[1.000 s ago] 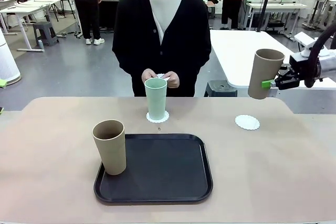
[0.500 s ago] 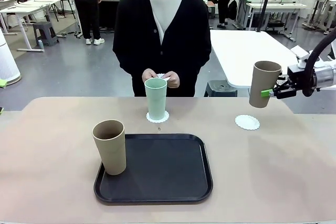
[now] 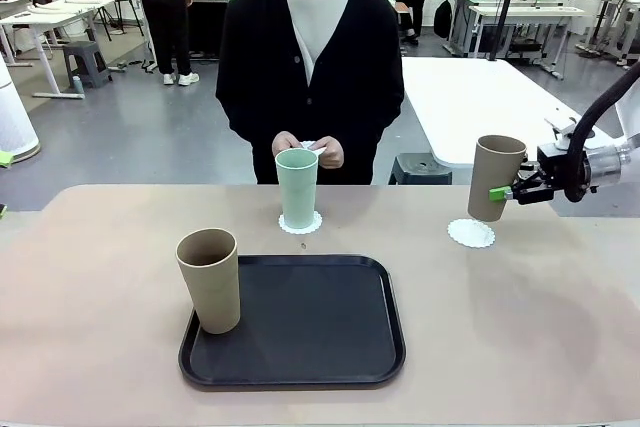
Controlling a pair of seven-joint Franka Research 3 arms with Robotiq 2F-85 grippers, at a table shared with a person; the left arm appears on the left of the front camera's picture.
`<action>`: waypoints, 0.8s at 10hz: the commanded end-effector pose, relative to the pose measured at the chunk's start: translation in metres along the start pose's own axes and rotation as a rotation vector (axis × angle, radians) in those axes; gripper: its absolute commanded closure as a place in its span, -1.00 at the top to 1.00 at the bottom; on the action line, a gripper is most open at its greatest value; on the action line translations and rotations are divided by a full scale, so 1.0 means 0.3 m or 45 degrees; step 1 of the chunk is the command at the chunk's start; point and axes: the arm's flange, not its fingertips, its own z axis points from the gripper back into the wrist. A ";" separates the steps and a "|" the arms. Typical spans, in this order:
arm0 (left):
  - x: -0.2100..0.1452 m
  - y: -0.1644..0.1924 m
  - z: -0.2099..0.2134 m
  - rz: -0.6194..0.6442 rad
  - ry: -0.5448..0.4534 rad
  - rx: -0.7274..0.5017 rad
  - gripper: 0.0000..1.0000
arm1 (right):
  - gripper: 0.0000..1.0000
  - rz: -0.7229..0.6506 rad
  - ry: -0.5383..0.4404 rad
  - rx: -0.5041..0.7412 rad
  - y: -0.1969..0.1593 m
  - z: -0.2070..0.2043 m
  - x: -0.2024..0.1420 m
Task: Place coasters on the table and set cups on them.
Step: Take one Reusable plastic cup from the Flat Tray and place it on a coaster set by the human.
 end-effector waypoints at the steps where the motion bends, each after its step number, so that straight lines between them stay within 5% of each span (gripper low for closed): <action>1: -0.005 0.000 0.001 -0.004 0.000 -0.012 1.00 | 0.68 -0.035 -0.055 0.000 -0.037 -0.003 0.012; 8: -0.005 0.000 0.001 -0.004 0.000 -0.012 1.00 | 0.68 -0.021 0.000 0.001 -0.011 -0.017 -0.024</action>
